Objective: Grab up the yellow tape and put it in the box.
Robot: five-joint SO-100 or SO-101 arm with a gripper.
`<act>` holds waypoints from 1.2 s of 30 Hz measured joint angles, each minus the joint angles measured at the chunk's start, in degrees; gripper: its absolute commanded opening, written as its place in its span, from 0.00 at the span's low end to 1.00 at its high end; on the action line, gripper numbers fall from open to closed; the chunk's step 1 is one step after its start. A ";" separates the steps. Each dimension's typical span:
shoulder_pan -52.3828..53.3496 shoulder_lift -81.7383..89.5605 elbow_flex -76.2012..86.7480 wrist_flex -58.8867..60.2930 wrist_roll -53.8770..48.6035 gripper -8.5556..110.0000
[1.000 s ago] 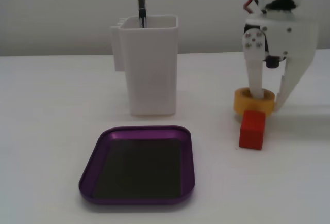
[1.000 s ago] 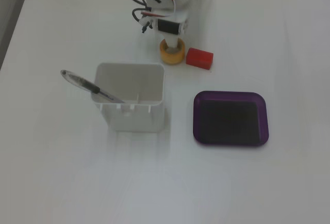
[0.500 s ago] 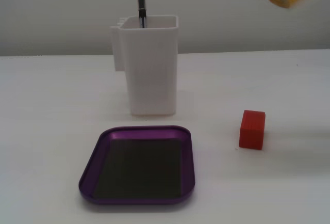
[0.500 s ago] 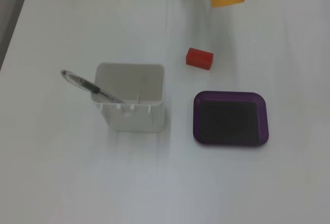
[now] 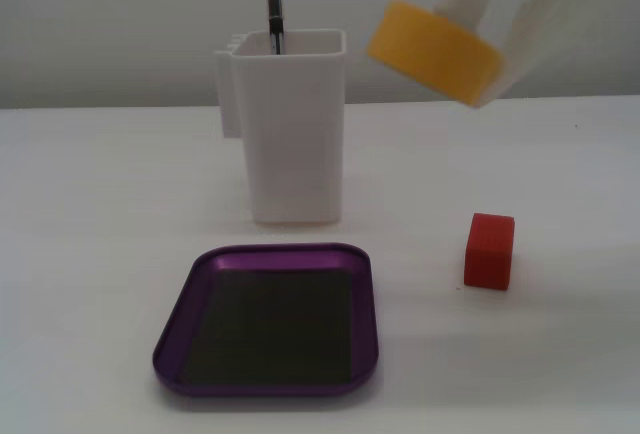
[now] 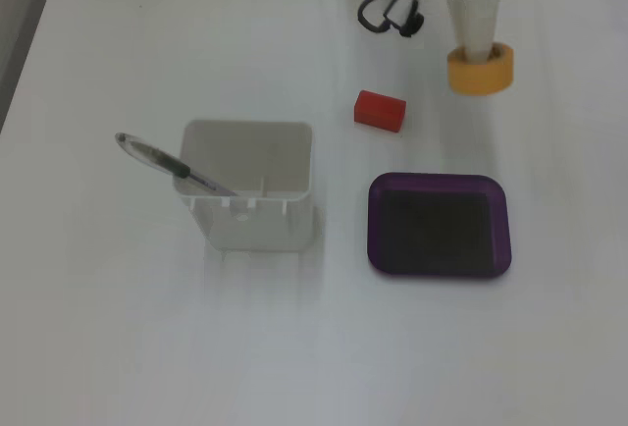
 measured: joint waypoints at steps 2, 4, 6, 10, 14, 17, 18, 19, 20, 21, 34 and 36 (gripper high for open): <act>0.35 -6.33 -3.78 -0.18 0.44 0.07; 0.70 -12.04 -6.86 -0.18 0.53 0.07; 0.88 -17.05 -9.93 -0.18 0.53 0.07; 5.10 -25.05 -15.91 -0.35 0.53 0.07; 9.67 -30.85 -19.78 -0.35 0.53 0.07; 11.25 -33.31 -20.74 -0.35 0.53 0.07; 11.25 -33.84 -20.83 -0.35 0.53 0.07; 10.90 -34.19 -20.92 -0.35 0.53 0.07; 10.55 -34.28 -20.92 -0.35 0.53 0.07; 10.46 -34.54 -21.01 -0.35 0.53 0.07; 8.53 -34.98 -21.01 -3.43 0.53 0.07; 8.79 -34.98 -21.01 -3.43 0.53 0.07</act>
